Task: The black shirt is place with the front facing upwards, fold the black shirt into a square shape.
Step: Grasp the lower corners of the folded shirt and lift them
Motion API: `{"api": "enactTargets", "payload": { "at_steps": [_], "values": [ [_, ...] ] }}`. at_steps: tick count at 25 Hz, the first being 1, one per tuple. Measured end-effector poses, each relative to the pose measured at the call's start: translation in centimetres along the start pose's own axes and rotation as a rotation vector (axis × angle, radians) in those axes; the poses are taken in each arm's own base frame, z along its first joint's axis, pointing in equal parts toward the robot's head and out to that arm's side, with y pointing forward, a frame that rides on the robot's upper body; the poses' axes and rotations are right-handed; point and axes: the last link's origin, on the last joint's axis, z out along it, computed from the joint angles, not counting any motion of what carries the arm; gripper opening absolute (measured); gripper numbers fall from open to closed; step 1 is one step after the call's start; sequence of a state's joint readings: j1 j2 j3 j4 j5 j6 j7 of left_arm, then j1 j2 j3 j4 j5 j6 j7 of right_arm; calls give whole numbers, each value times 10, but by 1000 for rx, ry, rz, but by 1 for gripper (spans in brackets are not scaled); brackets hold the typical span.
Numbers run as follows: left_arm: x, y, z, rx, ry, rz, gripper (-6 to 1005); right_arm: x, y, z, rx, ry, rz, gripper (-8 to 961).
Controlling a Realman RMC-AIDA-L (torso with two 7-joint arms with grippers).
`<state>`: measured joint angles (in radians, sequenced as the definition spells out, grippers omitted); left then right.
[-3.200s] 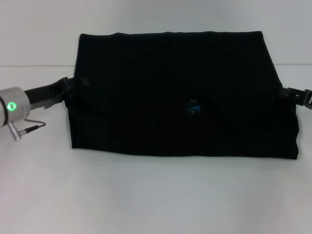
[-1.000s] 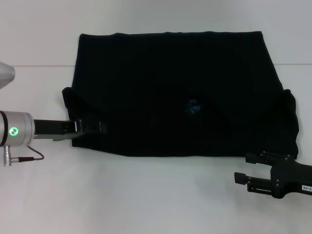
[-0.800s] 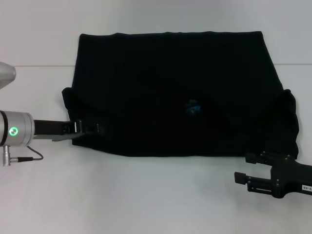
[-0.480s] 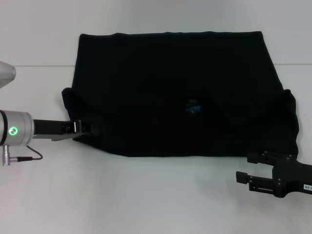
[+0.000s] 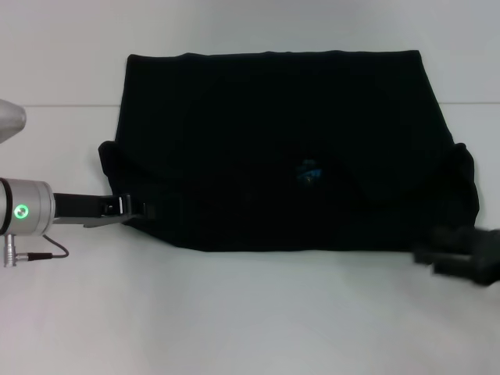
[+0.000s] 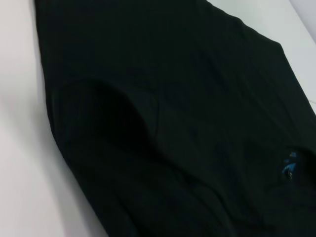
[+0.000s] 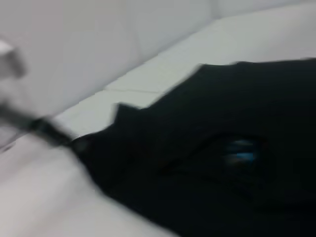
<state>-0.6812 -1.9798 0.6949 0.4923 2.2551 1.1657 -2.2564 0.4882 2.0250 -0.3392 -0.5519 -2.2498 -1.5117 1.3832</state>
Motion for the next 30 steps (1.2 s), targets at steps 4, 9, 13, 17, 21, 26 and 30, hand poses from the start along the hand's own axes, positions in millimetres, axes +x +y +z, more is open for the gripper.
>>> {"api": "enactTargets", "payload": {
  "at_steps": [4, 9, 13, 17, 21, 26, 30],
  "values": [
    [-1, 0, 0, -3, -2, 1, 42, -25, -26, -32, 110, 37, 165, 772],
    [-1, 0, -1, -10, 1, -2, 41, -59, -52, -66, 219, 116, 381, 769],
    [-2, 0, -2, -9, 0, -1, 41, -83, -61, -69, 292, 185, 514, 766],
    [-1, 1, -1, -9, -5, 3, 41, -102, -58, -45, 325, 301, 539, 764],
    [0, 1, -1, -10, -5, 7, 41, -107, -51, -10, 327, 402, 494, 761],
    [0, 2, 0, -10, -5, 8, 42, -101, -48, 7, 319, 446, 483, 758],
    [0, 2, 0, -10, -6, 7, 41, -96, -50, 11, 330, 456, 485, 756]
  ]
}}
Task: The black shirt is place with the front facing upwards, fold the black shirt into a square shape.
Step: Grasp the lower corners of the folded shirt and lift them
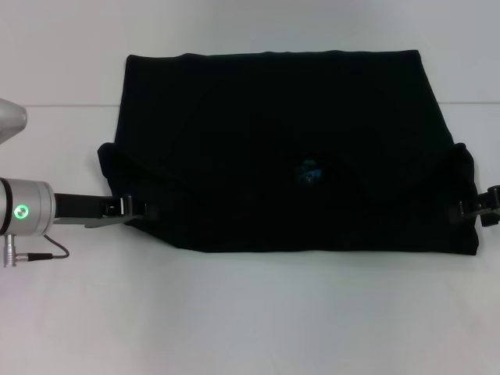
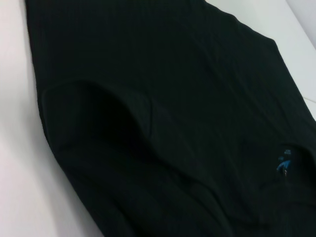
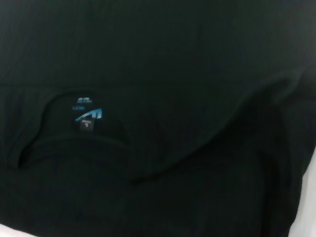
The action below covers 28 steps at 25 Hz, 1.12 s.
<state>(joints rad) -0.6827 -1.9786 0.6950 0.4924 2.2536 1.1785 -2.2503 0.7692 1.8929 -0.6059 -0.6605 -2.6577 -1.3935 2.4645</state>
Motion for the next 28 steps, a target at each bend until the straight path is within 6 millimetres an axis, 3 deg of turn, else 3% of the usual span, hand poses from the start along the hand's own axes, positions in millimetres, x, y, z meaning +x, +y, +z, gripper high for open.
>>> {"api": "enactTargets", "payload": {
  "at_steps": [21, 28],
  "values": [
    [0, 1, 1, -9, 3, -4, 42, 7, 4, 16, 0, 24, -20, 743],
    [0, 2, 1, -12, 1, -4, 42, 9, 2, 16, 8, 24, -19, 486]
  ]
}}
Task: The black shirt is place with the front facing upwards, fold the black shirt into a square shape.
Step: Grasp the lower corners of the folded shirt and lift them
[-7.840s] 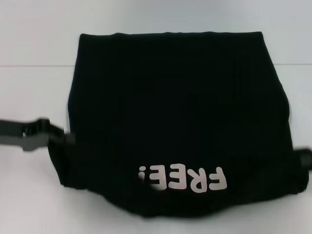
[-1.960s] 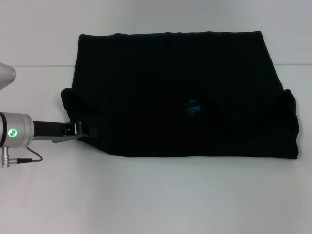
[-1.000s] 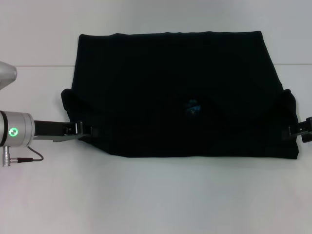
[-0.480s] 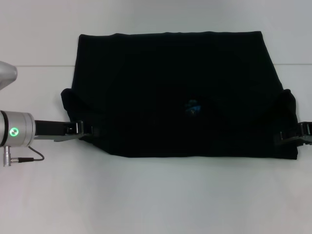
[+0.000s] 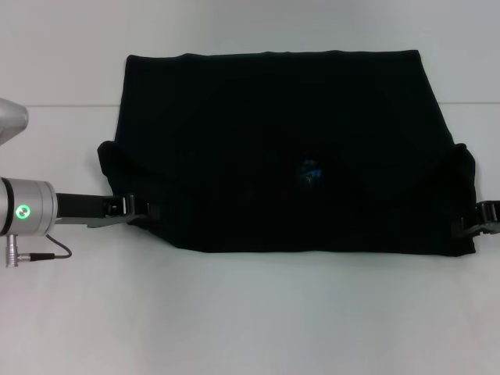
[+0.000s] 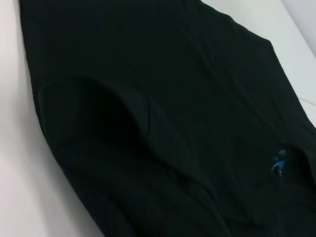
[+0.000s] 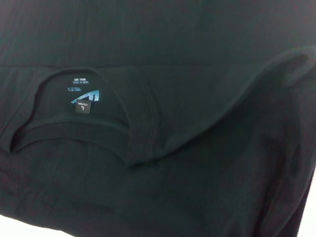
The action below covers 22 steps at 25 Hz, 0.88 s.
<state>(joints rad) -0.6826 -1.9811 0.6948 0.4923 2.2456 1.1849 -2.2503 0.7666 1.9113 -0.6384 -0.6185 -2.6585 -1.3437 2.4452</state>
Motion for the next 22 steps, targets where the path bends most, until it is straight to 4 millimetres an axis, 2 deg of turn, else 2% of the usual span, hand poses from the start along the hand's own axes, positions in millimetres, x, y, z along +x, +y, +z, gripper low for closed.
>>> {"api": "enactTargets", "payload": {
  "at_steps": [9, 12, 22],
  "values": [
    [-1, 0, 0, -4, -1, -2, 41, 0, 0, 0, 4, 2, -4, 55],
    [-1, 1, 0, -4, -3, -2, 41, 0, -1, -1, 5, 2, -4, 0],
    [-2, 6, -7, -57, -39, -15, 41, 4, -5, -14, -17, 34, -30, 6]
  ]
}}
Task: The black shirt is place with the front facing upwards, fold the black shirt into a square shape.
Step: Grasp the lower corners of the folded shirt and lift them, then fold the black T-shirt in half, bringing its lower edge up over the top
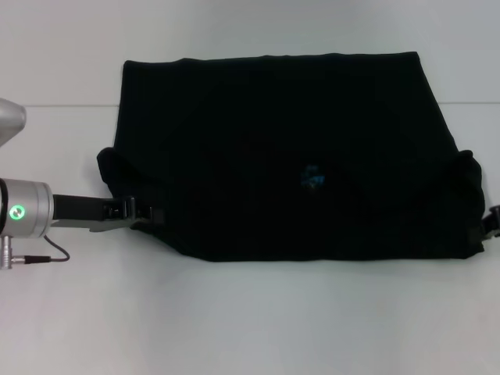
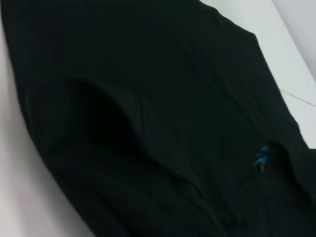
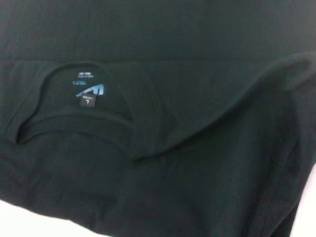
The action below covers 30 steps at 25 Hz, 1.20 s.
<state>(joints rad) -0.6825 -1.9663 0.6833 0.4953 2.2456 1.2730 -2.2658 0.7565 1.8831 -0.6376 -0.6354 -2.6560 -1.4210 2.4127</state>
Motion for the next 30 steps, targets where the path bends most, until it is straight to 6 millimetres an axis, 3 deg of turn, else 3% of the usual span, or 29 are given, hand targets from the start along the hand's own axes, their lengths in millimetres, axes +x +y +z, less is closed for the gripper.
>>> {"api": "enactTargets", "payload": {
  "at_steps": [9, 19, 25, 30],
  "values": [
    [-18, 11, -17, -134, -124, -45, 42, 34, -4, -14, -84, 127, -51, 11],
    [-73, 18, -41, -267, -405, -102, 49, 88, -1, -21, -245, 283, -118, 17],
    [-79, 16, -45, -257, -445, -116, 53, 99, 1, -15, -268, 323, -129, 20],
    [-70, 15, -45, -242, -408, -108, 56, 95, 3, -14, -281, 277, -114, 23]
  ]
}}
